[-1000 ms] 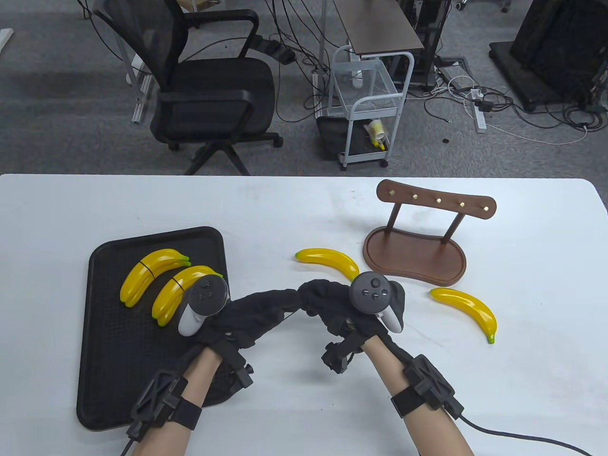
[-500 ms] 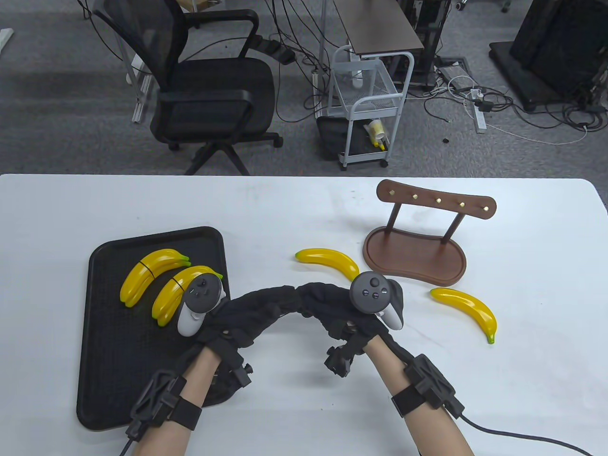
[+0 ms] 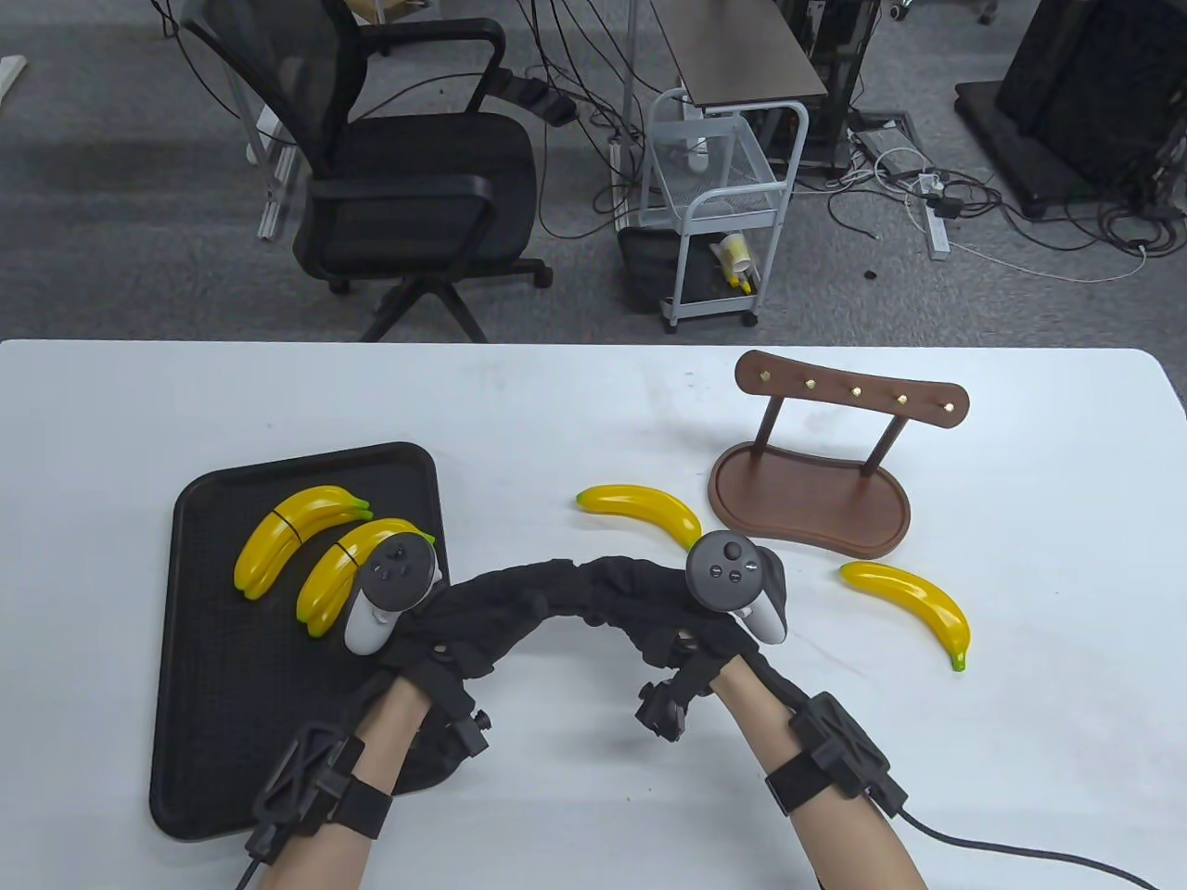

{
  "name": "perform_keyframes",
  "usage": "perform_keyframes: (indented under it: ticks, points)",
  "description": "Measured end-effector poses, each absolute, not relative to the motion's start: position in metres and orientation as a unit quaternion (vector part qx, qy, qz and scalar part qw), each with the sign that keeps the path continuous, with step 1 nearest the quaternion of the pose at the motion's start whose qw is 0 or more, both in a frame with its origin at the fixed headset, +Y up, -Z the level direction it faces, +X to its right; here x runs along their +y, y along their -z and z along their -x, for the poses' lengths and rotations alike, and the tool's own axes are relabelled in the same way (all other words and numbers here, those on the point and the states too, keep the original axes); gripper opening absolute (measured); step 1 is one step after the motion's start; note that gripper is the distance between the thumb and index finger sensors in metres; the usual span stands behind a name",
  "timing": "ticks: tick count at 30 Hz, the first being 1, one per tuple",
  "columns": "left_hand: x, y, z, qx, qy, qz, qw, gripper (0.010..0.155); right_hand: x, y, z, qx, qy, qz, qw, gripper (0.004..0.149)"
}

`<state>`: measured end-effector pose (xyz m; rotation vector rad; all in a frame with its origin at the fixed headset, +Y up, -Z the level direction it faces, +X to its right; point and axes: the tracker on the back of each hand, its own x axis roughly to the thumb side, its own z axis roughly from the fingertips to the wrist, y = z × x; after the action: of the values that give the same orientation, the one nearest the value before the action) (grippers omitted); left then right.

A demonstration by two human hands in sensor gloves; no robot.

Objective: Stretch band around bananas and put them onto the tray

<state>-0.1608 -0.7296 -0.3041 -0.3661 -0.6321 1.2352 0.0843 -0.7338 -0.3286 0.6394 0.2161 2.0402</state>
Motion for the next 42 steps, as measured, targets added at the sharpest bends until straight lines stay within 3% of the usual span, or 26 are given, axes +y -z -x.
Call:
perform_keyframes:
  ticks: [15,26,34,42]
  points:
    - [-0.707,0.302,0.169,-0.272,-0.495,0.110,0.818,0.068,-0.721,0.342,-0.107,0.027,-0.881,-0.236,0.408,0.043]
    - [-0.704,0.302,0.175,-0.236,-0.374,0.056,0.895,0.068,-0.697,0.366,-0.118,-0.036,-0.933,-0.210,0.289,0.048]
    - [-0.712,0.303,0.177,-0.214,-0.287,0.020,0.933,0.070,-0.704,0.389,-0.118,-0.043,-0.954,-0.176,0.241,0.054]
    - [-0.724,0.307,0.183,-0.201,-0.277,0.037,0.939,0.070,-0.728,0.418,-0.112,-0.035,-0.974,-0.140,0.172,0.063]
